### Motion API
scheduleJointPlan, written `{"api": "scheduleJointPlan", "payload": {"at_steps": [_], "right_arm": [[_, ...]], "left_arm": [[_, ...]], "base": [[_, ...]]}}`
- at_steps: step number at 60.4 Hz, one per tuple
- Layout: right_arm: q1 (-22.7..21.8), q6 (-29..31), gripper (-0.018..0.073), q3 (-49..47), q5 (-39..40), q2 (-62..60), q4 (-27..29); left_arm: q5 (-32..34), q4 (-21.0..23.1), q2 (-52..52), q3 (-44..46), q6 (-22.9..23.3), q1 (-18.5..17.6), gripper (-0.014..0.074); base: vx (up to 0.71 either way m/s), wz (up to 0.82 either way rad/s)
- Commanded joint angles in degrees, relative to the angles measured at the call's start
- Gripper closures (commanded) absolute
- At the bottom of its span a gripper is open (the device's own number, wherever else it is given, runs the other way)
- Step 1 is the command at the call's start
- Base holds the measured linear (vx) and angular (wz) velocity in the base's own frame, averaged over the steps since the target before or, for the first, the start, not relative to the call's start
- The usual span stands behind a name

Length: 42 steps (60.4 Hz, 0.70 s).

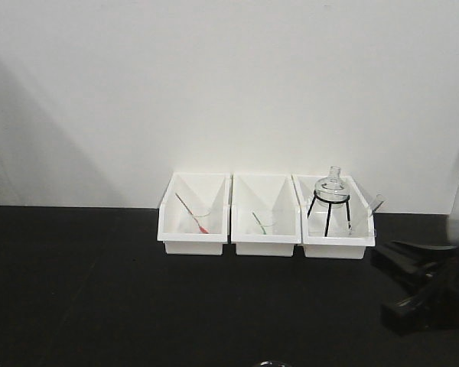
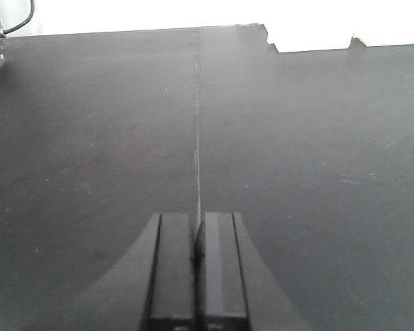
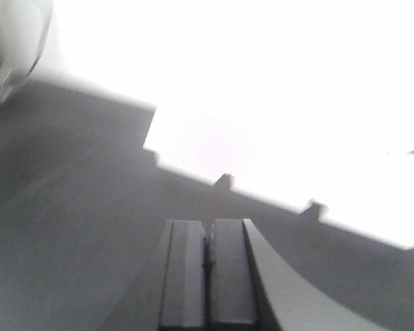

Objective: Grab transparent chemical and place on left bench

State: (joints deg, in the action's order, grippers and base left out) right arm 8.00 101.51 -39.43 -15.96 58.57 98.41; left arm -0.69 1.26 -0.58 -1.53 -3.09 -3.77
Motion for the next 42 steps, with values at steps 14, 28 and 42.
{"api": "scheduleJointPlan", "payload": {"at_steps": [14,28,42], "right_arm": [[-0.2,-0.9,0.0567,5.6,12.7,-16.7,3.4],[-0.2,-0.9,0.0567,5.6,14.1,-20.5,3.6],[-0.2,-0.9,0.0567,5.6,14.1,-20.6,3.6]], "left_arm": [[4.5,0.0,-1.1,-0.9,0.4,-0.1,0.0600],[4.5,0.0,-1.1,-0.9,0.4,-0.1,0.0600],[4.5,0.0,-1.1,-0.9,0.4,-0.1,0.0600]], "base": [[0.00,0.00],[0.00,0.00],[0.00,0.00]]}}
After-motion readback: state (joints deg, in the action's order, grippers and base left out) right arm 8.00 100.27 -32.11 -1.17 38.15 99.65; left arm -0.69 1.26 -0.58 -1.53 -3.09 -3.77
